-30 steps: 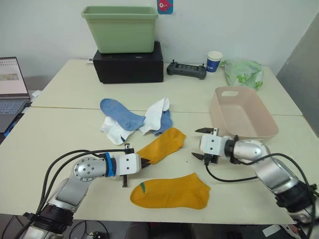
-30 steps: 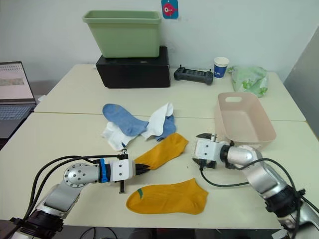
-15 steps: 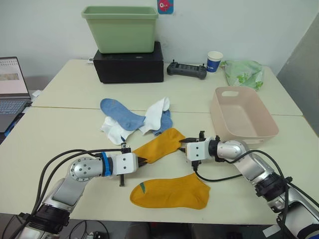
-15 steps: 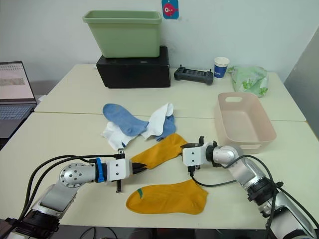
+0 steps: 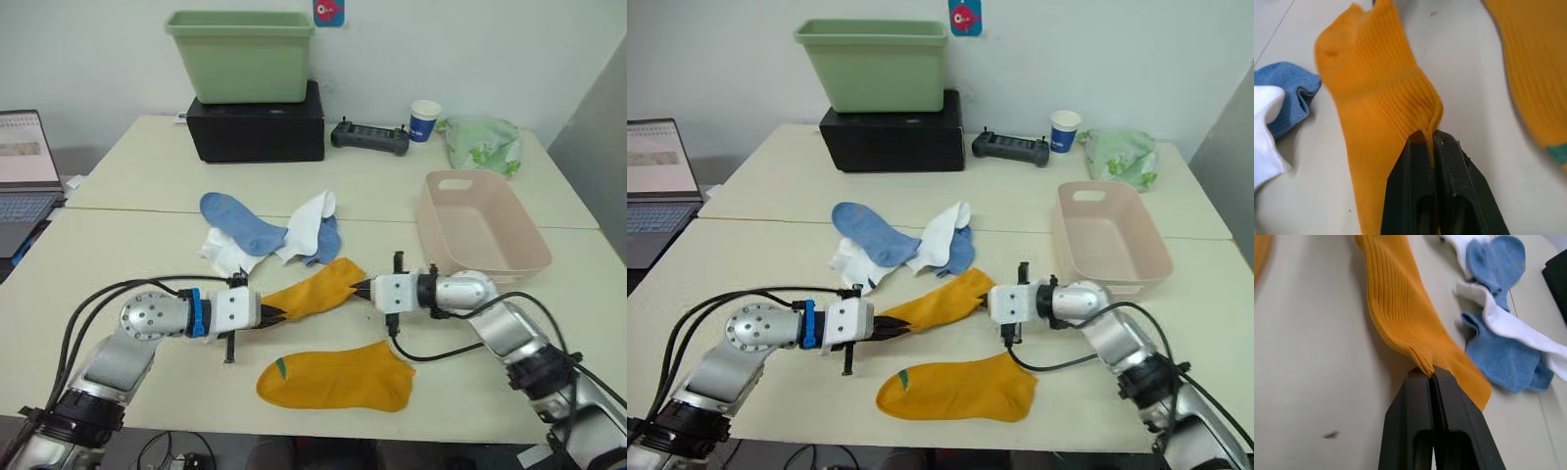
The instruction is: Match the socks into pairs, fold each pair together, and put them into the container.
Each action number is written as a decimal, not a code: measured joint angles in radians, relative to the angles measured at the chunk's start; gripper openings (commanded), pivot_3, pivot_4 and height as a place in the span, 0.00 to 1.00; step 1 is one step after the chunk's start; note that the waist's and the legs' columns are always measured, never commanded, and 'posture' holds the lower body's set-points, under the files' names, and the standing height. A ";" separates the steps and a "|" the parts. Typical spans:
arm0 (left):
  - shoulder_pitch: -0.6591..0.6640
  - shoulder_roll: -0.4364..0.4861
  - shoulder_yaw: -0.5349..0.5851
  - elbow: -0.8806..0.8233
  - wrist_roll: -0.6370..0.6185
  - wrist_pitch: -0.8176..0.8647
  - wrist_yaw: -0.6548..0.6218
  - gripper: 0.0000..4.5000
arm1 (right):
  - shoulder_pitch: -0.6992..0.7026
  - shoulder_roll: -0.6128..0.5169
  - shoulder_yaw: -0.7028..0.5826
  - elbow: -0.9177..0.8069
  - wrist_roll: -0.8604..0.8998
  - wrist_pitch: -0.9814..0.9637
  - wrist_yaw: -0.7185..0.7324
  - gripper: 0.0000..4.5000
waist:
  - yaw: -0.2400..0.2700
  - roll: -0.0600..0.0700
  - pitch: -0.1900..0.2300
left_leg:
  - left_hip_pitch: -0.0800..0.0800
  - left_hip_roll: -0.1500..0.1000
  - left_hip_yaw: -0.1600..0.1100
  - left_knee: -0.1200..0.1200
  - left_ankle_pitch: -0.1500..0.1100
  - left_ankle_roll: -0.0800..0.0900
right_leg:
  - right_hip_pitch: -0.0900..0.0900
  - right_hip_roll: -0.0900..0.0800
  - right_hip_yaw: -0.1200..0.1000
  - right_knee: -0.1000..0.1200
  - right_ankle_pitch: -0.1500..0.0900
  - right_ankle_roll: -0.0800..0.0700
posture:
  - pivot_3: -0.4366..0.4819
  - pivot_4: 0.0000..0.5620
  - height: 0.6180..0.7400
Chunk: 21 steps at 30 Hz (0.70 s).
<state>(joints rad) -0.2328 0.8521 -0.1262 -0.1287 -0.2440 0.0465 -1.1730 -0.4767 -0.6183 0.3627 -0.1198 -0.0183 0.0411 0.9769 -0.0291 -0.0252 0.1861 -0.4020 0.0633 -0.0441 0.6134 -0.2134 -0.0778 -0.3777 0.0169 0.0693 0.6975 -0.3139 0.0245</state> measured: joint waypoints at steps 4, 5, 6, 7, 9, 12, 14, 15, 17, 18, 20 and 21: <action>-0.035 0.067 0.025 -0.156 -0.191 0.269 -0.066 0.00 | 0.019 -0.099 -0.100 -0.214 0.203 0.318 0.093 0.00 | -0.003 0.000 0.000 | 0.002 0.000 -0.001 0.000 0.000 0.000 | 0.002 0.000 0.000 0.000 -0.002 0.004 | 0.48 0.27 0.92; -0.036 0.082 0.034 -0.181 -0.243 0.337 -0.080 0.00 | 0.023 -0.120 -0.120 -0.258 0.264 0.412 0.103 0.00 | -0.004 0.000 0.000 | 0.002 0.000 -0.001 0.000 0.000 0.000 | 0.002 0.000 0.000 0.000 -0.003 0.003 | 0.48 0.27 0.92; -0.036 0.085 0.036 -0.185 -0.251 0.346 -0.083 0.00 | 0.023 -0.124 -0.124 -0.265 0.274 0.427 0.105 0.00 | -0.004 0.000 0.000 | 0.002 0.000 -0.001 0.000 0.000 0.000 | 0.002 0.000 0.000 0.000 -0.003 0.003 | 0.48 0.27 0.92; -0.040 0.097 0.051 -0.203 -0.300 0.410 -0.096 0.00 | 0.024 -0.138 -0.153 -0.308 0.331 0.517 0.114 0.00 | -0.008 0.000 0.000 | 0.003 0.001 -0.001 0.000 0.000 0.000 | 0.003 0.001 0.000 0.000 -0.003 0.002 | 0.48 0.27 0.92; -0.061 0.130 0.052 -0.212 -0.404 0.565 -0.128 0.00 | 0.017 -0.172 -0.186 -0.362 0.471 0.763 0.108 0.00 | -0.011 0.000 0.001 | 0.002 0.001 -0.001 0.000 0.001 0.002 | 0.002 0.001 0.000 0.000 -0.004 0.002 | 0.48 0.27 0.92; -0.088 0.136 0.035 -0.145 -0.413 0.631 -0.155 0.00 | -0.006 -0.185 -0.199 -0.367 0.533 0.937 0.069 0.00 | -0.011 0.000 0.001 | 0.002 0.000 -0.001 0.000 0.001 0.002 | 0.002 0.001 0.000 0.000 -0.004 0.001 | 0.48 0.27 0.92; -0.111 0.120 -0.009 -0.084 -0.384 0.640 -0.169 0.00 | -0.009 -0.172 -0.192 -0.360 0.550 0.997 0.036 0.00 | -0.011 0.000 0.001 | 0.002 0.000 -0.001 0.000 0.001 0.002 | 0.001 0.001 0.000 0.000 -0.004 0.001 | 0.48 0.27 0.92; -0.126 0.102 -0.032 -0.054 -0.362 0.636 -0.173 0.00 | -0.010 -0.167 -0.181 -0.353 0.550 1.010 0.022 0.00 | -0.010 0.000 0.001 | 0.000 0.000 -0.001 0.000 0.001 0.002 | 0.000 0.001 0.000 0.000 -0.004 0.001 | 0.48 0.27 0.92; -0.163 0.072 -0.071 0.005 -0.319 0.615 -0.178 0.00 | -0.017 -0.162 -0.167 -0.335 0.549 1.027 0.002 0.00 | -0.009 0.000 0.001 | -0.002 0.000 -0.001 0.001 0.001 0.002 | -0.003 0.001 0.000 0.000 -0.004 0.001 | 0.48 0.27 0.92; -0.180 0.058 -0.082 0.031 -0.302 0.606 -0.184 0.00 | -0.025 -0.159 -0.161 -0.325 0.548 1.033 -0.006 0.00 | -0.008 0.000 0.001 | -0.002 0.000 -0.001 0.001 0.001 0.002 | -0.003 0.001 0.000 0.000 -0.004 0.001 | 0.48 0.27 0.92; -0.227 0.026 -0.100 0.088 -0.276 0.600 -0.191 0.00 | -0.044 -0.152 -0.142 -0.293 0.543 1.036 -0.023 0.00 | -0.006 0.000 0.001 | -0.003 0.000 -0.001 0.000 0.001 0.002 | -0.004 0.002 0.000 0.000 -0.004 0.001 | 0.48 0.27 0.92; -0.248 0.008 -0.107 0.114 -0.263 0.600 -0.191 0.00 | -0.049 -0.146 -0.136 -0.275 0.537 1.035 -0.027 0.00 | -0.005 0.000 0.001 | -0.003 0.000 -0.001 0.001 0.001 0.002 | -0.004 0.002 0.000 0.000 -0.004 0.001 | 0.48 0.27 0.92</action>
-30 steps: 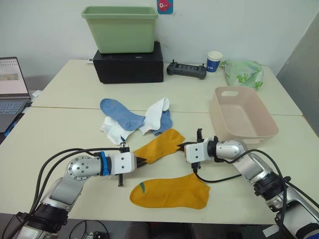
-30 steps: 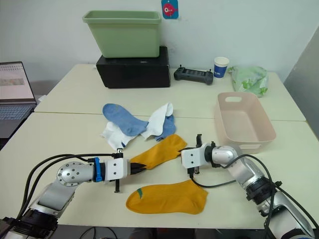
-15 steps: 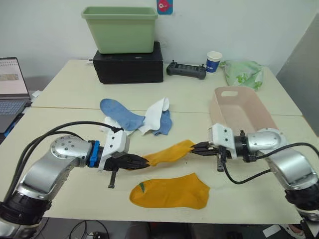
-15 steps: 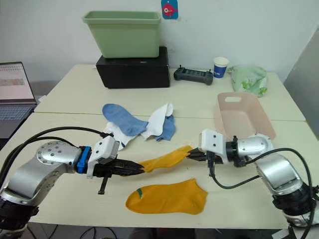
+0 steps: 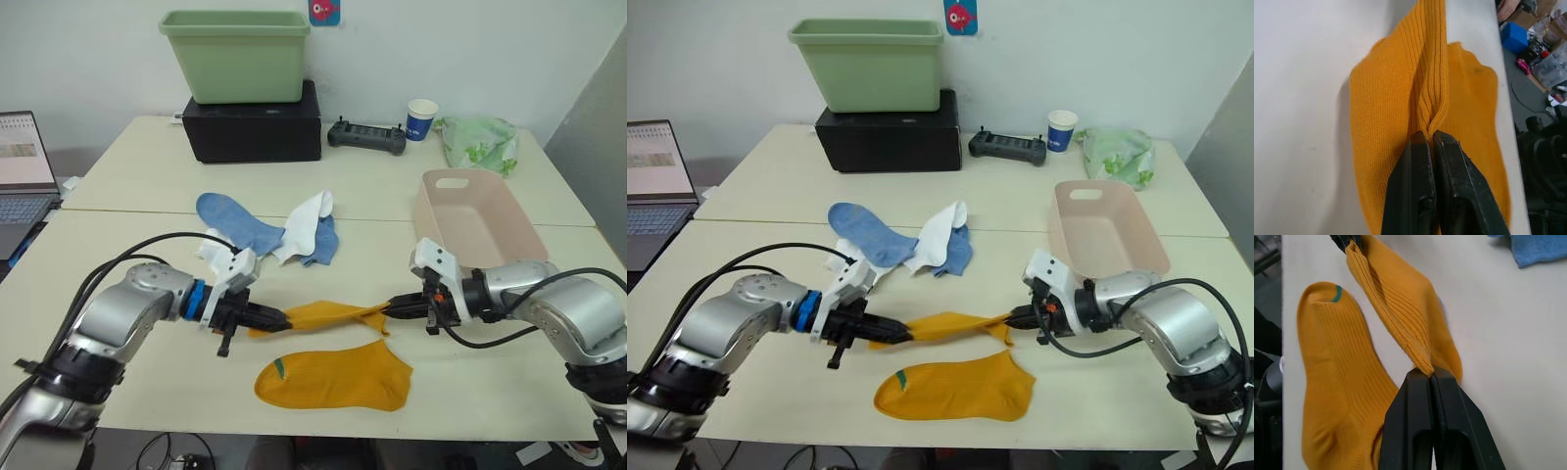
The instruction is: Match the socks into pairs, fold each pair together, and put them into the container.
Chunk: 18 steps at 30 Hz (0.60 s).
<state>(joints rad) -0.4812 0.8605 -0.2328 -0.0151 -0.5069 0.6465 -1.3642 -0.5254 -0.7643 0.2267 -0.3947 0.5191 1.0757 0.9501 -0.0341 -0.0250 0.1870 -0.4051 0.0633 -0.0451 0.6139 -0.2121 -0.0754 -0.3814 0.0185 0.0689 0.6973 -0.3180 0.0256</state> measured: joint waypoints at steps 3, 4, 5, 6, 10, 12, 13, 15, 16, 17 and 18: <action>-0.064 -0.053 -0.017 0.087 0.031 0.003 -0.001 0.00 | -0.024 0.030 0.035 0.071 -0.031 -0.003 -0.028 0.00 | -0.001 0.000 0.000 | -0.002 0.000 0.000 0.000 0.000 0.000 | -0.002 0.000 0.000 0.000 0.000 0.000 | 0.48 0.27 0.92; -0.082 -0.067 -0.022 0.112 0.043 0.003 -0.001 0.00 | -0.035 0.039 0.047 0.092 -0.039 -0.009 -0.036 0.00 | -0.001 0.000 0.000 | -0.003 0.000 0.000 0.000 0.000 0.000 | -0.003 0.000 0.000 0.001 0.000 0.000 | 0.48 0.27 0.92; -0.097 -0.077 -0.028 0.131 0.051 0.003 -0.002 0.00 | -0.044 0.046 0.055 0.106 -0.050 -0.014 -0.040 0.00 | -0.001 0.000 0.000 | -0.005 0.000 0.000 0.001 0.000 0.000 | -0.005 0.001 0.000 0.001 0.000 0.000 | 0.48 0.27 0.92; -0.116 -0.088 -0.038 0.159 0.065 0.003 -0.003 0.00 | -0.059 0.060 0.062 0.129 -0.068 -0.022 -0.051 0.00 | -0.002 0.000 0.000 | -0.005 0.000 0.000 0.001 0.000 0.000 | -0.006 0.001 0.000 0.001 0.000 0.000 | 0.48 0.27 0.92; -0.279 -0.185 -0.063 0.376 0.140 -0.005 0.008 0.00 | -0.162 0.166 0.091 0.284 -0.165 -0.107 -0.131 0.00 | 0.000 0.000 0.000 | -0.012 0.001 -0.006 0.009 0.001 0.001 | -0.009 0.003 -0.004 0.003 0.002 -0.003 | 0.48 0.27 0.92; -0.339 -0.209 -0.065 0.454 0.175 -0.028 0.017 0.00 | -0.183 0.182 0.095 0.321 -0.198 -0.152 -0.148 0.00 | 0.001 0.000 0.000 | -0.013 0.001 -0.006 0.011 0.000 0.001 | -0.008 0.003 -0.004 0.003 0.003 -0.004 | 0.48 0.27 0.92; -0.361 -0.214 -0.065 0.494 0.191 -0.041 0.019 0.00 | -0.189 0.184 0.100 0.337 -0.217 -0.175 -0.151 0.05 | 0.001 0.000 0.000 | -0.013 0.001 -0.005 0.012 0.000 0.002 | -0.008 0.003 -0.004 0.003 0.003 -0.004 | 0.48 0.27 0.92; -0.394 -0.232 -0.065 0.571 0.220 -0.057 0.020 0.00 | -0.192 0.187 0.102 0.368 -0.243 -0.208 -0.158 0.15 | 0.001 0.000 0.000 | -0.014 0.000 -0.005 0.012 0.000 0.002 | -0.008 0.002 -0.004 0.003 0.003 -0.004 | 0.48 0.27 0.92; -0.413 -0.249 -0.065 0.616 0.235 -0.065 0.026 0.00 | -0.194 0.191 0.102 0.380 -0.258 -0.228 -0.162 0.21 | 0.001 0.000 0.000 | -0.014 0.001 -0.005 0.012 -0.001 0.003 | -0.008 0.002 -0.005 0.003 0.003 -0.004 | 0.48 0.27 0.92; -0.436 -0.269 -0.062 0.657 0.246 -0.068 0.044 0.05 | -0.195 0.194 0.102 0.386 -0.270 -0.252 -0.167 0.30 | 0.002 0.000 0.000 | -0.015 0.001 -0.006 0.012 -0.001 0.003 | -0.009 0.002 -0.006 0.003 0.003 -0.004 | 0.48 0.27 0.92; -0.462 -0.293 -0.055 0.698 0.258 -0.072 0.071 0.11 | -0.198 0.198 0.102 0.391 -0.285 -0.279 -0.171 0.36 | 0.002 0.000 0.000 | -0.015 0.001 -0.007 0.012 -0.001 0.003 | -0.009 0.002 -0.007 0.003 0.003 -0.004 | 0.48 0.27 0.92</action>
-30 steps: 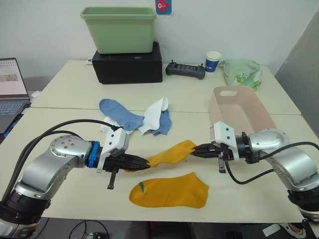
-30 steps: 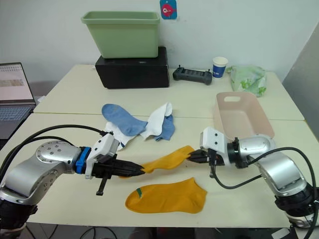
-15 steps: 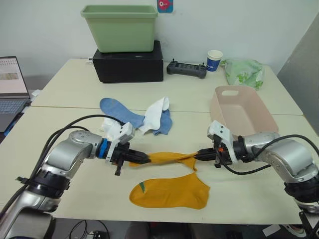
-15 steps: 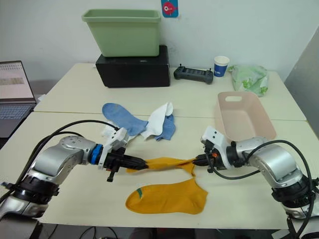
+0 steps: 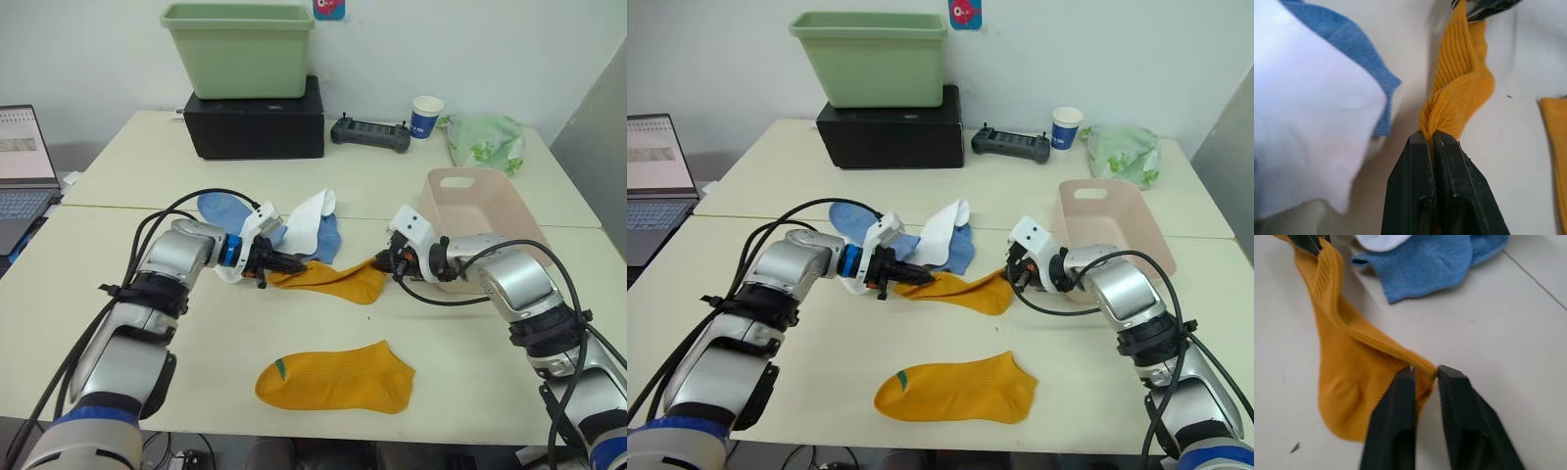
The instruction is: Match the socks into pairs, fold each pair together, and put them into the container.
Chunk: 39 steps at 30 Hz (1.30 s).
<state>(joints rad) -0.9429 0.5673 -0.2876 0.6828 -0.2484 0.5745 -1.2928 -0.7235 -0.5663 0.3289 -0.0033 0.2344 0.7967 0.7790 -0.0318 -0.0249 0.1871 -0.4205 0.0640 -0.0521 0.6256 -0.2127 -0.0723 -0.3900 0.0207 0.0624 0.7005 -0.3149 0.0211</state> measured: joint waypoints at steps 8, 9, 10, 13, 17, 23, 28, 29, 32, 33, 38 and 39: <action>-0.068 -0.043 0.114 0.071 0.018 -0.083 0.126 0.64 | 0.008 -0.020 -0.003 -0.030 -0.092 -0.130 -0.002 0.98 | -0.003 0.000 0.000 | 0.000 0.000 0.000 0.000 0.000 0.000 | 0.000 0.000 0.000 0.001 0.000 0.000 | 0.48 0.27 0.92; -0.065 -0.042 0.127 0.062 0.017 -0.079 0.129 0.72 | 0.017 -0.021 -0.006 -0.045 -0.094 -0.132 -0.002 1.00 | -0.003 0.000 0.000 | 0.000 0.000 -0.001 0.000 0.000 0.000 | 0.000 0.000 0.000 0.001 0.000 0.000 | 0.48 0.27 0.92; -0.062 -0.039 0.140 0.049 0.014 -0.075 0.132 0.79 | 0.030 -0.020 -0.013 -0.063 -0.095 -0.133 -0.002 1.00 | -0.003 0.000 0.000 | 0.000 0.000 -0.001 0.000 0.000 0.000 | 0.000 0.000 0.000 0.002 0.000 0.000 | 0.48 0.27 0.92; -0.030 -0.003 0.183 -0.039 0.001 -0.035 0.148 1.00 | 0.066 -0.018 -0.037 -0.118 -0.094 -0.133 -0.013 1.00 | -0.004 0.000 0.000 | 0.000 0.000 -0.001 0.000 0.000 0.000 | 0.000 0.000 0.000 0.003 0.000 0.000 | 0.48 0.27 0.92; 0.122 0.071 0.268 -0.278 -0.057 0.048 0.171 1.00 | 0.139 0.006 -0.099 -0.223 -0.077 -0.116 -0.047 1.00 | -0.010 0.000 0.000 | 0.002 0.000 0.000 0.000 0.000 -0.001 | 0.000 -0.001 0.001 0.004 0.000 0.000 | 0.48 0.27 0.92; 0.402 0.109 0.323 -0.518 -0.088 0.117 0.250 1.00 | 0.256 0.054 -0.140 -0.293 -0.062 -0.067 -0.131 1.00 | -0.007 0.000 0.000 | 0.004 -0.001 0.000 0.003 0.000 -0.001 | 0.001 -0.002 0.001 0.011 -0.001 0.001 | 0.48 0.27 0.92; 0.476 0.085 0.324 -0.568 -0.068 0.044 0.328 1.00 | 0.317 0.076 -0.144 -0.357 -0.055 -0.040 -0.171 1.00 | 0.000 0.000 0.000 | 0.004 -0.002 0.001 0.004 0.000 -0.001 | 0.001 -0.003 0.002 0.011 -0.002 0.002 | 0.48 0.27 0.92; 0.477 0.074 0.324 -0.568 -0.064 0.031 0.344 1.00 | 0.328 0.078 -0.144 -0.366 -0.055 -0.034 -0.176 1.00 | 0.000 0.000 0.000 | 0.004 -0.002 0.001 0.004 0.000 -0.001 | 0.001 -0.003 0.002 0.010 -0.001 0.002 | 0.48 0.27 0.92; 0.454 0.003 0.324 -0.514 -0.058 0.005 0.409 1.00 | 0.368 0.099 -0.144 -0.397 -0.054 -0.012 -0.201 1.00 | 0.001 0.000 0.000 | 0.004 -0.002 0.001 0.003 0.000 -0.001 | 0.001 -0.003 0.002 0.011 -0.001 0.001 | 0.48 0.27 0.92; 0.447 -0.010 0.324 -0.497 -0.056 0.004 0.424 1.00 | 0.372 0.104 -0.143 -0.402 -0.054 -0.007 -0.206 1.00 | 0.000 0.000 0.000 | 0.004 -0.002 0.001 0.003 0.000 -0.001 | 0.001 -0.003 0.002 0.011 -0.001 0.001 | 0.48 0.27 0.92; 0.405 -0.029 0.323 -0.428 -0.062 0.044 0.446 1.00 | 0.388 0.105 -0.143 -0.423 -0.055 0.003 -0.223 1.00 | -0.008 0.000 0.000 | 0.004 -0.002 0.001 0.003 0.000 -0.001 | 0.001 -0.002 0.002 0.011 -0.001 0.001 | 0.48 0.27 0.92; 0.402 -0.029 0.321 -0.420 -0.063 0.051 0.443 0.96 | 0.389 0.105 -0.143 -0.424 -0.055 0.004 -0.228 1.00 | -0.008 0.000 0.000 | 0.005 -0.002 0.001 0.003 0.000 -0.001 | 0.001 -0.002 0.002 0.012 -0.001 0.001 | 0.48 0.27 0.92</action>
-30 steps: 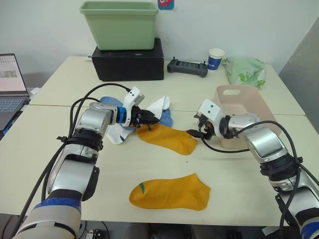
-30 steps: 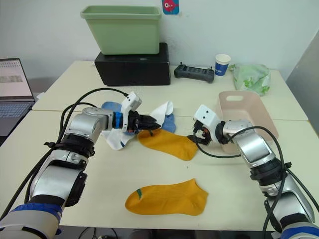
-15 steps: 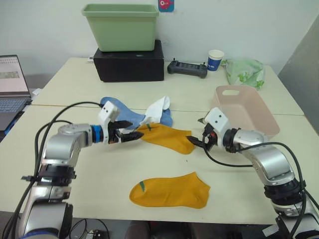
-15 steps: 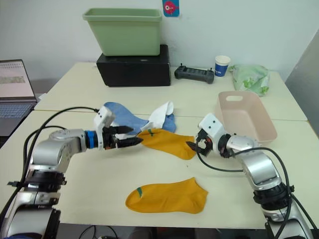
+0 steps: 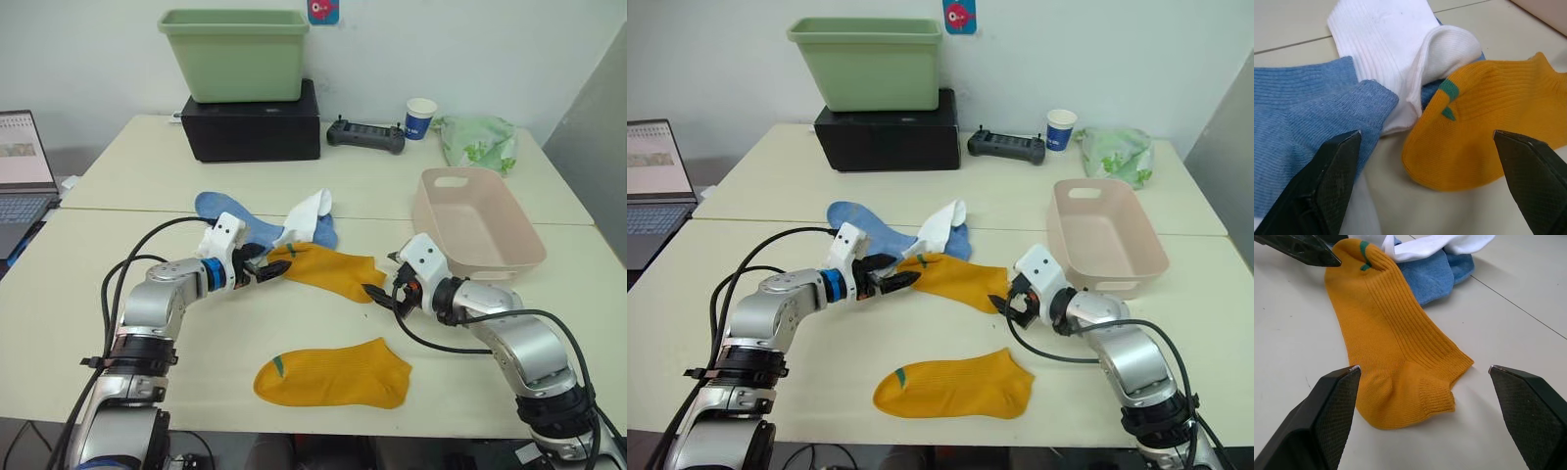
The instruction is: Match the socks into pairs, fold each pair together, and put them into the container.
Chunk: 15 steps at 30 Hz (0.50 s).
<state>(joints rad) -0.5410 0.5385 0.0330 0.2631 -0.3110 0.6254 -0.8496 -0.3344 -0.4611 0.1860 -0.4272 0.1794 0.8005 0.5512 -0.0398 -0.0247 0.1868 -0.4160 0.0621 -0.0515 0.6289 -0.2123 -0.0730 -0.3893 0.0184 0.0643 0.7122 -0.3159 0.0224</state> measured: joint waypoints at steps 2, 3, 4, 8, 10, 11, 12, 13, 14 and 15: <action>-0.006 0.000 -0.004 0.019 0.002 -0.002 -0.003 0.87 | 0.000 0.003 -0.001 -0.001 0.000 0.003 -0.011 1.00 | 0.000 0.000 0.000 | 0.000 0.000 0.000 0.000 0.000 0.000 | 0.000 0.000 0.000 0.000 0.000 0.000 | 0.48 0.27 0.92; -0.009 0.000 -0.006 0.024 0.004 -0.002 -0.004 0.79 | 0.000 0.009 -0.004 -0.001 0.001 0.011 -0.017 1.00 | 0.000 0.000 0.000 | 0.000 0.000 0.000 0.000 0.000 0.000 | 0.000 0.000 0.000 0.000 0.000 0.000 | 0.48 0.27 0.92; -0.010 0.000 -0.010 0.024 0.004 0.000 -0.010 0.72 | 0.000 0.022 -0.010 -0.001 0.005 0.028 -0.028 1.00 | 0.000 0.000 0.000 | 0.000 0.000 0.000 0.000 0.000 0.000 | 0.000 0.000 0.000 0.000 0.000 0.000 | 0.48 0.27 0.92; -0.006 0.003 -0.042 0.013 0.004 0.017 -0.031 0.44 | 0.000 0.092 -0.031 0.005 0.040 0.107 -0.070 1.00 | 0.000 0.000 0.000 | 0.000 0.000 0.000 0.000 0.000 0.000 | 0.000 0.000 0.000 0.000 0.000 0.000 | 0.48 0.27 0.92; -0.001 0.005 -0.044 0.009 0.004 0.023 -0.033 0.30 | -0.004 0.117 -0.034 0.032 0.041 0.127 -0.092 1.00 | 0.000 0.000 0.000 | 0.000 0.000 0.000 0.000 0.000 0.000 | 0.000 0.000 0.000 0.000 0.000 0.000 | 0.48 0.27 0.92; 0.003 0.007 -0.045 0.006 0.004 0.024 -0.034 0.22 | -0.008 0.125 -0.034 0.052 0.039 0.128 -0.103 1.00 | 0.000 0.000 0.000 | 0.000 0.000 0.000 0.000 0.000 0.000 | 0.000 0.000 0.000 0.000 0.000 0.000 | 0.48 0.27 0.92; 0.007 0.009 -0.045 0.001 0.004 0.024 -0.035 0.15 | -0.016 0.132 -0.034 0.074 0.037 0.128 -0.116 1.00 | 0.000 0.000 0.000 | 0.000 0.000 0.000 0.000 0.000 0.000 | 0.000 0.000 0.000 0.000 0.000 0.000 | 0.48 0.27 0.92; 0.011 0.010 -0.045 -0.002 0.004 0.024 -0.035 0.08 | -0.024 0.136 -0.034 0.096 0.034 0.128 -0.125 1.00 | 0.000 0.000 0.000 | 0.000 0.000 0.000 0.000 0.000 0.000 | 0.000 0.000 0.000 0.000 0.000 0.000 | 0.48 0.27 0.92; 0.014 0.012 -0.045 -0.005 0.005 0.024 -0.035 0.01 | -0.033 0.141 -0.034 0.116 0.031 0.128 -0.137 0.96 | 0.000 0.000 0.000 | 0.000 0.000 0.000 0.000 0.000 0.000 | 0.000 0.000 0.000 0.000 0.000 0.000 | 0.48 0.27 0.92; 0.018 0.014 -0.045 -0.011 0.005 0.024 -0.035 0.00 | -0.038 0.148 -0.037 0.135 0.030 0.126 -0.143 0.91 | 0.000 0.000 0.000 | 0.000 0.000 0.000 0.000 0.000 0.000 | 0.000 0.000 0.000 0.000 0.000 0.000 | 0.48 0.27 0.92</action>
<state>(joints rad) -0.5231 0.5525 -0.0125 0.2523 -0.3065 0.6493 -0.8844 -0.3725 -0.3135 0.1491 -0.2925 0.2092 0.9269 0.4078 -0.0396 -0.0247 0.1868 -0.4161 0.0622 -0.0515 0.6288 -0.2123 -0.0730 -0.3893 0.0183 0.0643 0.7122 -0.3158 0.0222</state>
